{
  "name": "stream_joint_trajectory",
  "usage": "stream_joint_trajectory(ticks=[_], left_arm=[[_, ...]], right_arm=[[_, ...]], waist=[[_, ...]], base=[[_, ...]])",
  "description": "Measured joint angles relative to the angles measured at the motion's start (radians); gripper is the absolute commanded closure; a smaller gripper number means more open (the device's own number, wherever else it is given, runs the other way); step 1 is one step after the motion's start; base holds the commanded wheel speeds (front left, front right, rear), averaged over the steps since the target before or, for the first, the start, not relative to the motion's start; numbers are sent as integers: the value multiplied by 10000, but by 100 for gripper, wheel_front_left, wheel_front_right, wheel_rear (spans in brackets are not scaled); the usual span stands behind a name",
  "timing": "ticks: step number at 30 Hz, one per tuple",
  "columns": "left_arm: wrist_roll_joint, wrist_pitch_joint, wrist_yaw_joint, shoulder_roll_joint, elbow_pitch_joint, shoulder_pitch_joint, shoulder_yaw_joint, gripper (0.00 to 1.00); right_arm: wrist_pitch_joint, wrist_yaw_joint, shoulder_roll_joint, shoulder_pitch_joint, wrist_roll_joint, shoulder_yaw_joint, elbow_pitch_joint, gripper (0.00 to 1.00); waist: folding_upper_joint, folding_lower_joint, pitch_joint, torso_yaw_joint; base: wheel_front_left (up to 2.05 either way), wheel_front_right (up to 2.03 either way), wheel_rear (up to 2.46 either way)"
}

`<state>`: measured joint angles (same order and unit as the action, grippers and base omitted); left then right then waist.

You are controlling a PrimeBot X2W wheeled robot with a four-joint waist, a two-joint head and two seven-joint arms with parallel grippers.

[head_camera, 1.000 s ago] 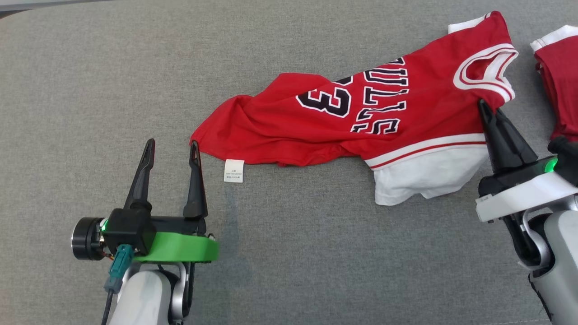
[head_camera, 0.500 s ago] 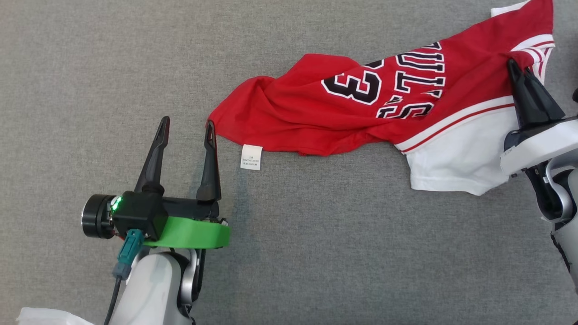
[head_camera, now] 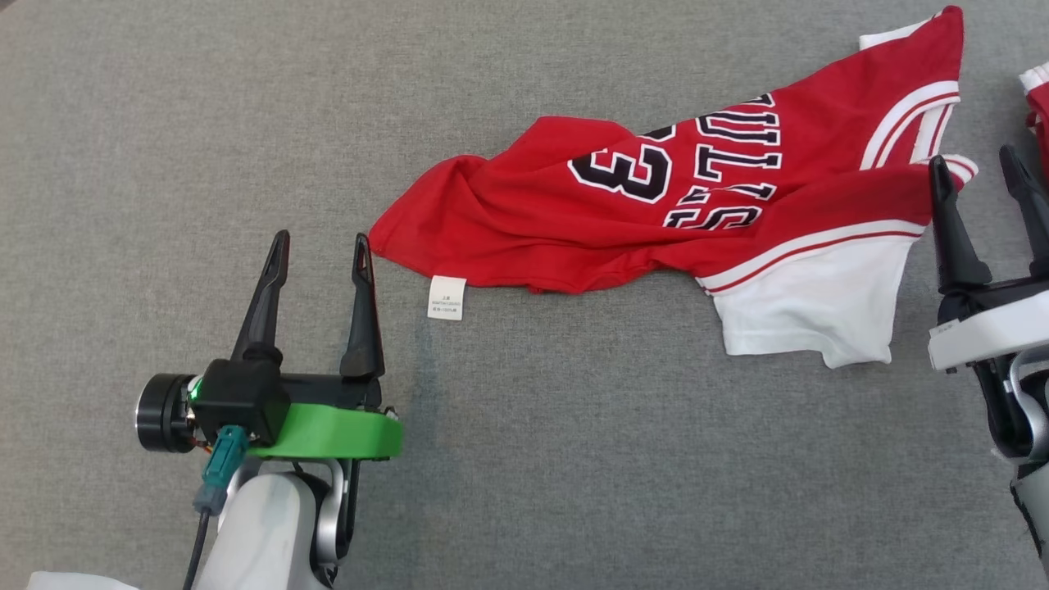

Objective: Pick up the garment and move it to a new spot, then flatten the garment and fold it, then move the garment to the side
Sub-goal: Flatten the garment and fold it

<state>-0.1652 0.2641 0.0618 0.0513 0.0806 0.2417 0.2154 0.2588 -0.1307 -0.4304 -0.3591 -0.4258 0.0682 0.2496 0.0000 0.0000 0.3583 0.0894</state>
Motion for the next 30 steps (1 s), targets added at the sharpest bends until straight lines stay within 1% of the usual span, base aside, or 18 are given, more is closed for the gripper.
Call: stream_joint_trajectory(ticks=[6,9,14,19,27,30], left_arm=[[92,0,-17,127,69,-310,-153,0],[107,0,-38,203,121,-472,-203,0],[109,0,-36,268,180,-785,-290,0],[102,0,-4,272,178,-952,-336,0],[102,-2,-2,303,215,-917,-316,0],[105,-288,-19,410,268,-533,-261,0]], right_arm=[[-21,0,732,1270,568,-410,-1753,0],[-215,0,1099,1951,704,-439,-2366,0],[-556,0,1678,2871,794,-389,-3045,0],[-725,0,1881,3149,865,-412,-3396,0],[-897,0,1937,3147,947,-470,-3766,0],[-897,0,1983,3130,945,-466,-3856,0]], waist=[[0,0,-462,-350],[0,0,-702,-497],[0,0,-1043,-699],[0,0,-1208,-861],[-1,0,-1073,-820],[0,0,-929,-824]], base=[[0,0,0],[0,0,0],[0,0,0],[0,0,0],[0,0,0],[0,0,0]])
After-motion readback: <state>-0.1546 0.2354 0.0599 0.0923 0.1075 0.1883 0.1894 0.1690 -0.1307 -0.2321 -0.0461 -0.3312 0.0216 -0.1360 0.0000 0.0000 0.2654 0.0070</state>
